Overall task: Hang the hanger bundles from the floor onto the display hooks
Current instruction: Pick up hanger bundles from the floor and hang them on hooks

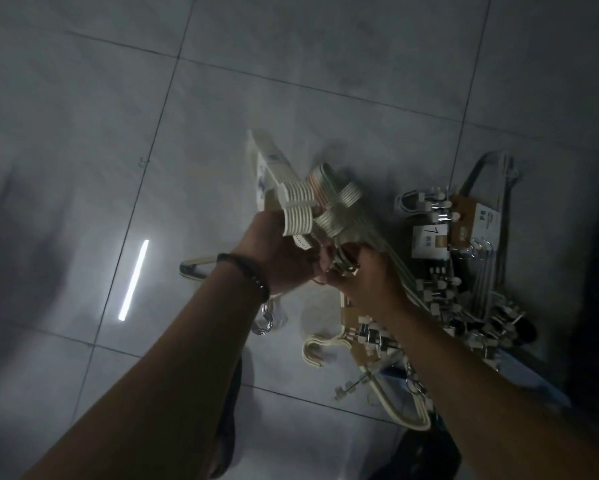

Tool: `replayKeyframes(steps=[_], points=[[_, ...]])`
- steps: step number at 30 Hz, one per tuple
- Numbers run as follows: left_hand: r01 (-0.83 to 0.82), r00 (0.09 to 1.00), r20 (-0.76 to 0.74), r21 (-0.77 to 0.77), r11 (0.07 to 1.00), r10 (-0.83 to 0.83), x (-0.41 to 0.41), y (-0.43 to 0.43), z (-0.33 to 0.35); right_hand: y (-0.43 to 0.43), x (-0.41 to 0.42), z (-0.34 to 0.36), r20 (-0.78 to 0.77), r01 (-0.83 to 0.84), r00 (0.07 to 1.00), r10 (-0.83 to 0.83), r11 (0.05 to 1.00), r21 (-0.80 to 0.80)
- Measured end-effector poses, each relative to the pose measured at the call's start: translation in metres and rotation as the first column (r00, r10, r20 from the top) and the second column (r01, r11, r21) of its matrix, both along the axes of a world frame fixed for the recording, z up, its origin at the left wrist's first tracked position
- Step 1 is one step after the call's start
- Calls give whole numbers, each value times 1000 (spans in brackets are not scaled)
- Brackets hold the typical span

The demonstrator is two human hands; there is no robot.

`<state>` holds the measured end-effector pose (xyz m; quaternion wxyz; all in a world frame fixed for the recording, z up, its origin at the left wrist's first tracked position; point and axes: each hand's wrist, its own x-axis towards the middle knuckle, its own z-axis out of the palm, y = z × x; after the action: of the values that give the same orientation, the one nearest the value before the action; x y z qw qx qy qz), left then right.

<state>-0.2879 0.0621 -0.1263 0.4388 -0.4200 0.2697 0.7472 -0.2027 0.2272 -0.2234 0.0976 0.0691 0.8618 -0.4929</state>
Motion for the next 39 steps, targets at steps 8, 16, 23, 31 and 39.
replayKeyframes(steps=[8, 16, 23, 31, 39], points=[[-34, 998, -59, -217, 976, 21, -24, 6, -3, 20, 25, 10, 24, -5, 1000, 9, 985, -170], [90, 991, -79, -212, 973, -109, 3, -23, 27, 4, 54, 34, 309, -20, 950, 42, 997, -73], [324, 835, -210, -560, 762, -509, 67, -17, 116, -8, 3, 146, 833, 804, 525, -173, 421, -420], [277, 643, -528, -515, 811, -555, 114, 19, 286, 10, -21, 320, 752, 717, 631, -191, 514, -471], [61, 611, -629, -568, 821, -480, 127, 36, 460, 103, 35, 504, 448, 671, 741, -500, 522, -527]])
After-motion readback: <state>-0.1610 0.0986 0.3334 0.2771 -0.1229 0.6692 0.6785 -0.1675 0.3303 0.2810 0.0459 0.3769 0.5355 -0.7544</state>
